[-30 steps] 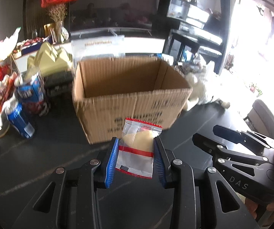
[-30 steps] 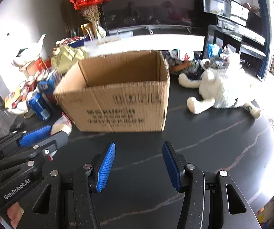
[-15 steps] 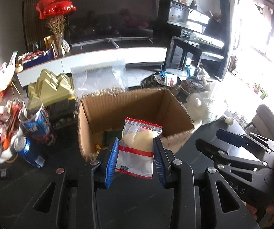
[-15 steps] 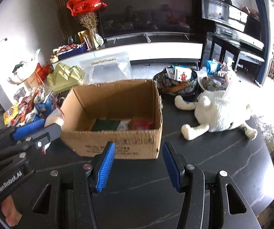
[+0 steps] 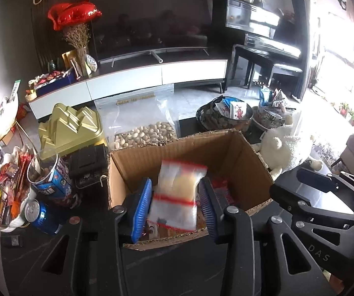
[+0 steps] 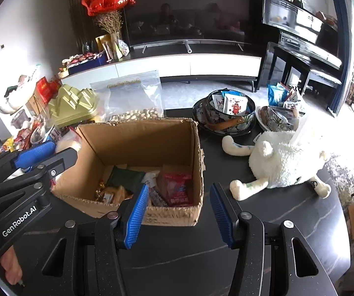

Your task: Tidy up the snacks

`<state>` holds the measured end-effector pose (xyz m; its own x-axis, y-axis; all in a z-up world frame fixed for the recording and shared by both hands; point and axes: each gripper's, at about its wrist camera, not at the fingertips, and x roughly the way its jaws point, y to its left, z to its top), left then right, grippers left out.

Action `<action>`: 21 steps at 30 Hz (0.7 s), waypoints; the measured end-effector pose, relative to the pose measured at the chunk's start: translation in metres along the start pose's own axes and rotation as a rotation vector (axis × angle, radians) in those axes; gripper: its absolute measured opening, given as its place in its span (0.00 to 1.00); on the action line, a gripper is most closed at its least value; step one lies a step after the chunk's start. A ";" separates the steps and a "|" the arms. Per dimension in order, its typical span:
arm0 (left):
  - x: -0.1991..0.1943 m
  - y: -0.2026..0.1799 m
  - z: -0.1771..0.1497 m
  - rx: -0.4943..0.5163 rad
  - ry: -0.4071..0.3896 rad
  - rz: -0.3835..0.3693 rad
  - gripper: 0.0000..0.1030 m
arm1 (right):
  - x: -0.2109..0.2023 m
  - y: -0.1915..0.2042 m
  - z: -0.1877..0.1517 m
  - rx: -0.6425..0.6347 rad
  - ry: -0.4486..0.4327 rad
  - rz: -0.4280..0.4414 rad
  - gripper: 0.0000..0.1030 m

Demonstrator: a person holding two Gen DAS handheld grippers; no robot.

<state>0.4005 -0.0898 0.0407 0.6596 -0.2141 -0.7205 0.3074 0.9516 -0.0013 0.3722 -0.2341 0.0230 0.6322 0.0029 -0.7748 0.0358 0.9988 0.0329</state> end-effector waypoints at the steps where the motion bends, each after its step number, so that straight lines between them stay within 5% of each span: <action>1: -0.001 0.001 0.000 -0.004 -0.003 0.006 0.49 | 0.000 0.001 0.001 -0.003 0.000 0.000 0.51; 7: -0.016 0.005 -0.014 -0.008 -0.032 0.096 0.61 | -0.001 0.004 -0.003 -0.020 0.000 -0.001 0.59; 21: -0.076 0.005 -0.062 -0.050 -0.081 0.149 0.90 | -0.045 0.013 -0.041 -0.041 -0.074 0.012 0.71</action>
<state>0.3093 -0.0548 0.0529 0.7491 -0.0851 -0.6569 0.1690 0.9835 0.0652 0.3123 -0.2195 0.0320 0.6877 0.0123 -0.7259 -0.0028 0.9999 0.0144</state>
